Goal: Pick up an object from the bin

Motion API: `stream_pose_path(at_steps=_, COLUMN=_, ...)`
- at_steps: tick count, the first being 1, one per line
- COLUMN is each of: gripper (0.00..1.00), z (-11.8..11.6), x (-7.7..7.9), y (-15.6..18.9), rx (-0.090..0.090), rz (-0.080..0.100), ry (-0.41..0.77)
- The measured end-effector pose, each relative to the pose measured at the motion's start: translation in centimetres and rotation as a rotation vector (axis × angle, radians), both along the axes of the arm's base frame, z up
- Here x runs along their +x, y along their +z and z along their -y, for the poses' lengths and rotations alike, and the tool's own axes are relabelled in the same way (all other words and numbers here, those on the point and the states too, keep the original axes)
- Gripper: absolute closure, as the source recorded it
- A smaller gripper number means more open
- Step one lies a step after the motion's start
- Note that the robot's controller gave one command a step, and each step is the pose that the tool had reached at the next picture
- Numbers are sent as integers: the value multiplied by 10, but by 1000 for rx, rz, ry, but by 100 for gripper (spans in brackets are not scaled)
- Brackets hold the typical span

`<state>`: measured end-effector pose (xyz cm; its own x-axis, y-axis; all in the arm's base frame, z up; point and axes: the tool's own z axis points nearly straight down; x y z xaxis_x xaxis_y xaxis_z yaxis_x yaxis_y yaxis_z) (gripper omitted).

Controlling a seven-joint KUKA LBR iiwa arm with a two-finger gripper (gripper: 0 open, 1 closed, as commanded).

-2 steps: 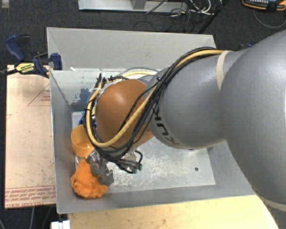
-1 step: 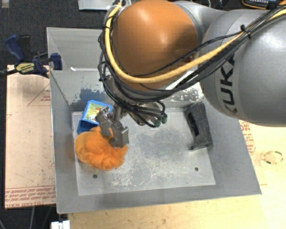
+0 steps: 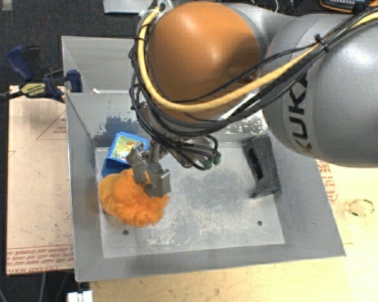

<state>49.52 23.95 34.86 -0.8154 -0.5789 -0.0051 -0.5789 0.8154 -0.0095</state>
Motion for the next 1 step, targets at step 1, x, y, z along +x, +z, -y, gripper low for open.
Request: stream_pose_path(at_steps=1, gripper=100, z=-5, x=7, y=-30, rx=3, rz=10, ry=59)
